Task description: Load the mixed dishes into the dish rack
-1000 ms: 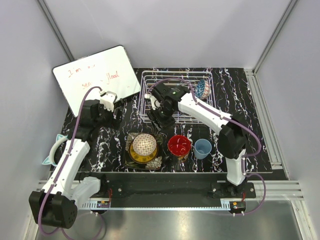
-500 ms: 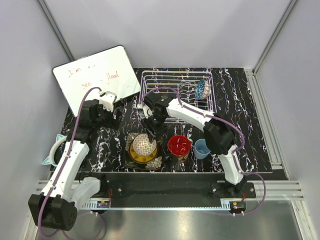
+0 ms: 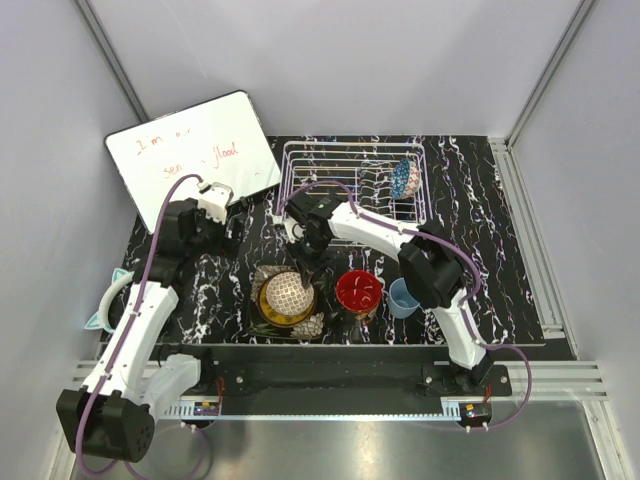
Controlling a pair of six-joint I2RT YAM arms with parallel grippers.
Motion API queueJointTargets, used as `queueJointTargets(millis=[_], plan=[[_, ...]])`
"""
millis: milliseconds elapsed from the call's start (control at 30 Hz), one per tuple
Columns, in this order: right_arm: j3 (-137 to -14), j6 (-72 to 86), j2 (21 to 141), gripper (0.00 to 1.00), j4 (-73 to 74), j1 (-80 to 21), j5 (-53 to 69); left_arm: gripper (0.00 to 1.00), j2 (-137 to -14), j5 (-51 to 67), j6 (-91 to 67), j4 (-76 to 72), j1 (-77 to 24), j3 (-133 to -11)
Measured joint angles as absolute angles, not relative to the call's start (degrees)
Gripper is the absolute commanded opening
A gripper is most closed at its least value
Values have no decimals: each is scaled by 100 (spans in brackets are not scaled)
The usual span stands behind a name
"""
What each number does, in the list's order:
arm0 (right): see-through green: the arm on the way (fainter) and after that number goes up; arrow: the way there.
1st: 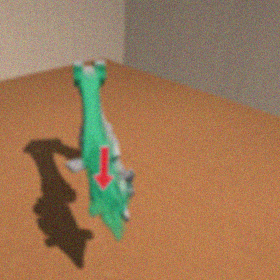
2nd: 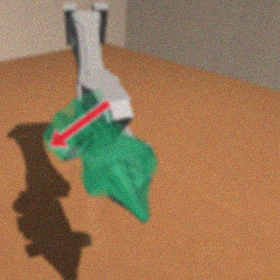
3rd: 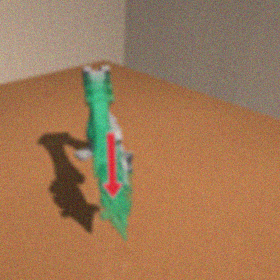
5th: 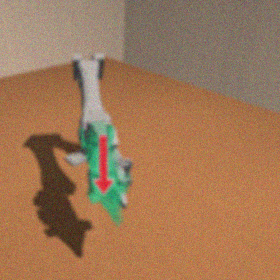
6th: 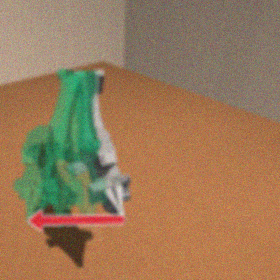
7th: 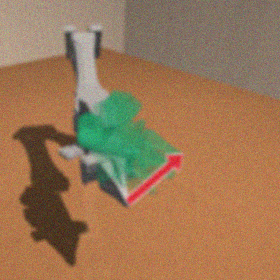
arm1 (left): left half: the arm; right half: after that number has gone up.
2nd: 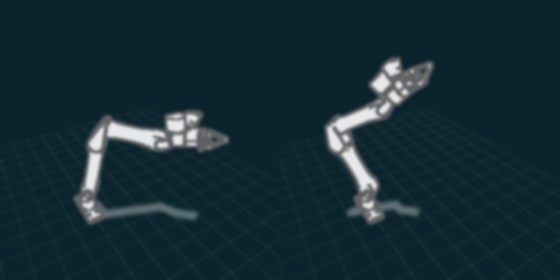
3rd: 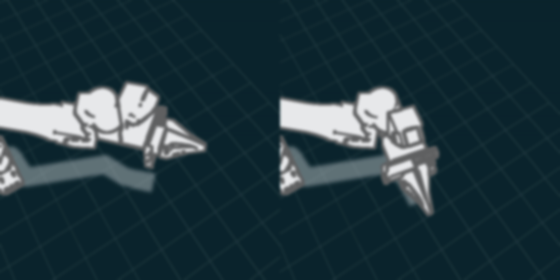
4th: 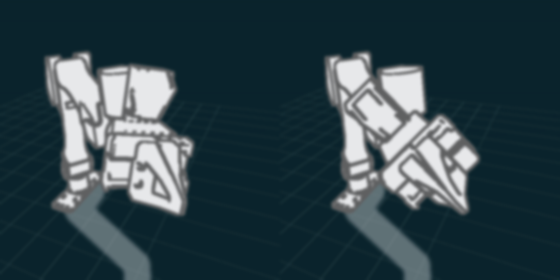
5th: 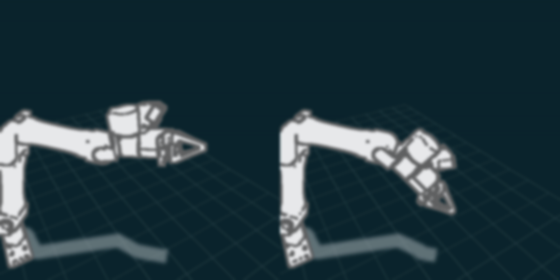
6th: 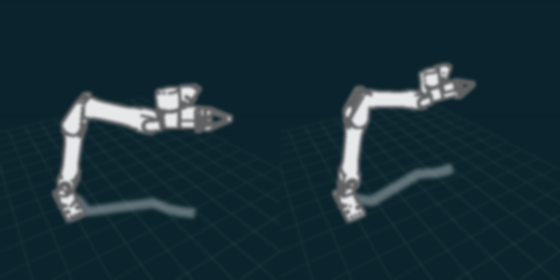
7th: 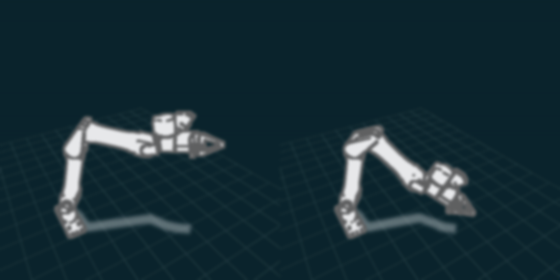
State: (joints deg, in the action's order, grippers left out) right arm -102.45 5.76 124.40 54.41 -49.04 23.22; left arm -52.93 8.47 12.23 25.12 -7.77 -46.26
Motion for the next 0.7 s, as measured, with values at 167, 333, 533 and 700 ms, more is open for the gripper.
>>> queueJointTargets(millis=[167, 333, 533, 700], plan=[[-10230, 580, 12444, 0, 5395, -4910, 2239, 90, -5290, 845, 1223, 2510, -777, -4626], [-10228, 580, 12280, 0, 5406, -4939, 1820, 89, -5290, 847, 1223, 2510, -777, -4626], [-10309, 567, 11577, 0, 5448, -4941, 786, 89, -5290, 847, 1223, 2510, -784, -4626], [-10685, 545, 10584, 0, 5443, -4952, -685, 89, -5293, 845, 1223, 2510, -788, -4626]])
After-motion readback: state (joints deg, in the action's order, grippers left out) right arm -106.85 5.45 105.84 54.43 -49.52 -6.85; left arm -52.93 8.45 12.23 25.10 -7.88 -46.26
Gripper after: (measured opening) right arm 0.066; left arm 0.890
